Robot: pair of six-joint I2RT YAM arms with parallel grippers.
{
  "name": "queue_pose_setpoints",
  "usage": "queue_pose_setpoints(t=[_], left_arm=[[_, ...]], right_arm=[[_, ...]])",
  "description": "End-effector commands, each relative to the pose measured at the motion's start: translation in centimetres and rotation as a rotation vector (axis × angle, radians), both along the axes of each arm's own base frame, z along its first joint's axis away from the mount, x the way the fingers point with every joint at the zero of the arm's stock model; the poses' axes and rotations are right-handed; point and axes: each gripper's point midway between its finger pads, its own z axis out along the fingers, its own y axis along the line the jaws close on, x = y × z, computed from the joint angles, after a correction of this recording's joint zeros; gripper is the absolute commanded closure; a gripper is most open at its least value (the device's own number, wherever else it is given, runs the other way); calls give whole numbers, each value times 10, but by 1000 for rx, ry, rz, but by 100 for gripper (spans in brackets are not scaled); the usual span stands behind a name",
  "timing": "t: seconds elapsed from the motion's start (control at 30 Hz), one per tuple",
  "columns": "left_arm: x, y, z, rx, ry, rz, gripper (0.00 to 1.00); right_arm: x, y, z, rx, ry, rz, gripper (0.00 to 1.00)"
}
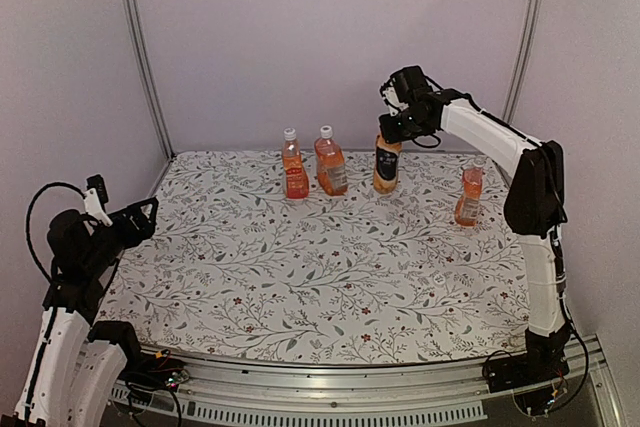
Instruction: Unscrew the bottle caps
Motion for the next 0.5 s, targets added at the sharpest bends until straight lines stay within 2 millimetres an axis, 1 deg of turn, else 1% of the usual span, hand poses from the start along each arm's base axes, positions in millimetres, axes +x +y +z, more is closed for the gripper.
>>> queue_pose_setpoints(t=[0.0, 0.03, 0.07, 0.1, 0.17, 0.2, 0.23, 0.27, 0.3, 0.33, 0.37, 0.4, 0.43, 0.47], left_arm=[[0, 0, 5, 10, -12, -5, 1], [0, -1, 5, 11, -14, -10, 1], [0, -2, 6, 11, -17, -18, 1], [-1, -4, 7, 11, -20, -28, 1], [-2, -10, 12, 24, -35, -70, 3], [-3, -15, 16, 43, -48, -99, 4], [-4, -18, 23, 68, -65, -119, 5], [-4, -22, 30, 97, -86, -139, 5], [-5, -27, 39, 147, -115, -169, 5], [-6, -35, 49, 192, -146, -212, 5], [-8, -46, 57, 238, -172, -275, 5], [-11, -59, 65, 288, -198, -348, 5], [-16, -75, 69, 330, -209, -434, 5], [-24, -95, 78, 364, -233, -544, 6]], right_arm=[[0, -3, 0, -21, -2, 8, 100], [-3, -4, 4, -21, -5, 13, 100], [-6, -4, 15, -12, -19, 19, 100], [-10, -5, 21, -5, -21, 27, 100], [-22, -4, 41, 21, -30, 47, 100], [-32, -4, 62, 47, -49, 62, 100], [-42, -1, 73, 64, -54, 80, 100], [-53, 1, 90, 81, -71, 100, 100], [-72, 6, 111, 96, -100, 135, 100], [-88, 16, 121, 109, -111, 177, 100], [-107, 25, 137, 95, -145, 249, 100], [-127, 38, 147, 99, -163, 313, 100], [-152, 48, 167, 113, -201, 385, 100], [-172, 59, 175, 118, -215, 441, 100]])
